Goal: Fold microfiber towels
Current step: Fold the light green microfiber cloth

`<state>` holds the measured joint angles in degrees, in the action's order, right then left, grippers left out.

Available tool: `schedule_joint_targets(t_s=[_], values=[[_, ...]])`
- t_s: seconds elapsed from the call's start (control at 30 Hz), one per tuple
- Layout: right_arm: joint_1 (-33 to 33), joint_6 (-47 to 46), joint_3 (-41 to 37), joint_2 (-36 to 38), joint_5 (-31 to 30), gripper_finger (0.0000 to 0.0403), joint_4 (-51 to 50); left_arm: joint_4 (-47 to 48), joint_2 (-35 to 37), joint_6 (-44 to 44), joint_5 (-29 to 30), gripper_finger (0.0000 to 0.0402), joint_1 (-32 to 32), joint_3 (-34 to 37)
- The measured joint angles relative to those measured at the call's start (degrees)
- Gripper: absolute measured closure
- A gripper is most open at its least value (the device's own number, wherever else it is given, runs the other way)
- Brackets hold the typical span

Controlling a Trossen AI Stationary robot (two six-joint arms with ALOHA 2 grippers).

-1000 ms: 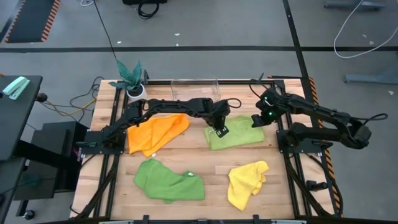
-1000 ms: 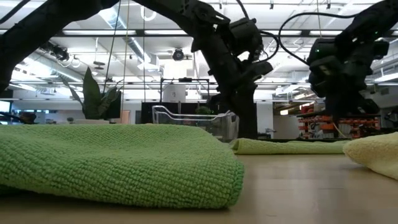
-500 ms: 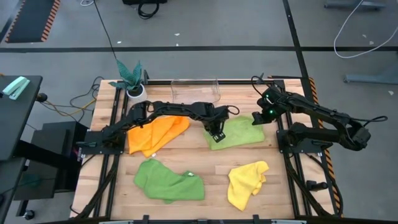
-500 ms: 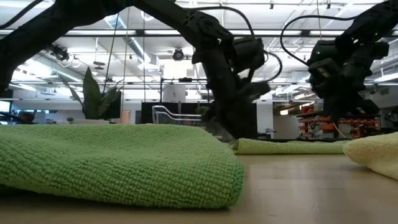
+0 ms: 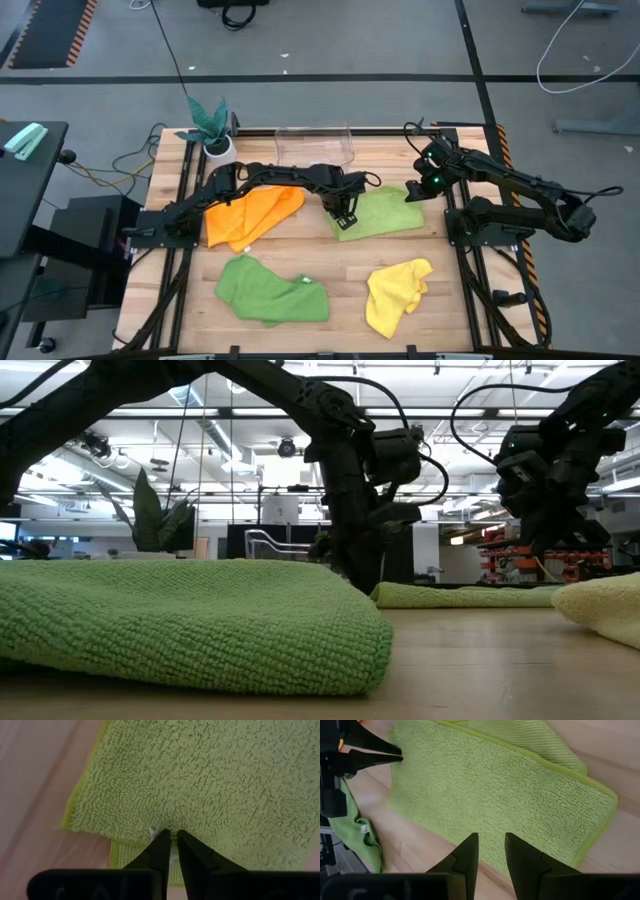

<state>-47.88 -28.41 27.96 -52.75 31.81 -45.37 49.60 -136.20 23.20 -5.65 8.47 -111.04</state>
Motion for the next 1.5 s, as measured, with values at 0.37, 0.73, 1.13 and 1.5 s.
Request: schedule_joint_targets(t_s=[0.37, 0.73, 1.13, 1.5], values=[[0.0, -1.51, -0.01, 0.0, -0.22, 0.03, 0.68, 7.54, 0.02, -0.31, 2.26, 0.0358, 0.12, -0.15], [1.77, -5.34, -0.01, 0.0, -0.22, 0.03, 7.48, 13.93, 0.22, -0.48, 5.8, 0.0372, 1.11, -0.06], [4.2, -8.44, 0.0, -1.47, -3.61, 0.03, 10.19, 14.43, 0.67, 0.59, 6.36, 0.0364, 1.64, 0.15], [4.15, -6.64, -1.29, -5.42, -5.22, 0.03, 8.67, 14.16, 4.2, 1.75, 9.7, 0.0369, 1.6, 0.15]])
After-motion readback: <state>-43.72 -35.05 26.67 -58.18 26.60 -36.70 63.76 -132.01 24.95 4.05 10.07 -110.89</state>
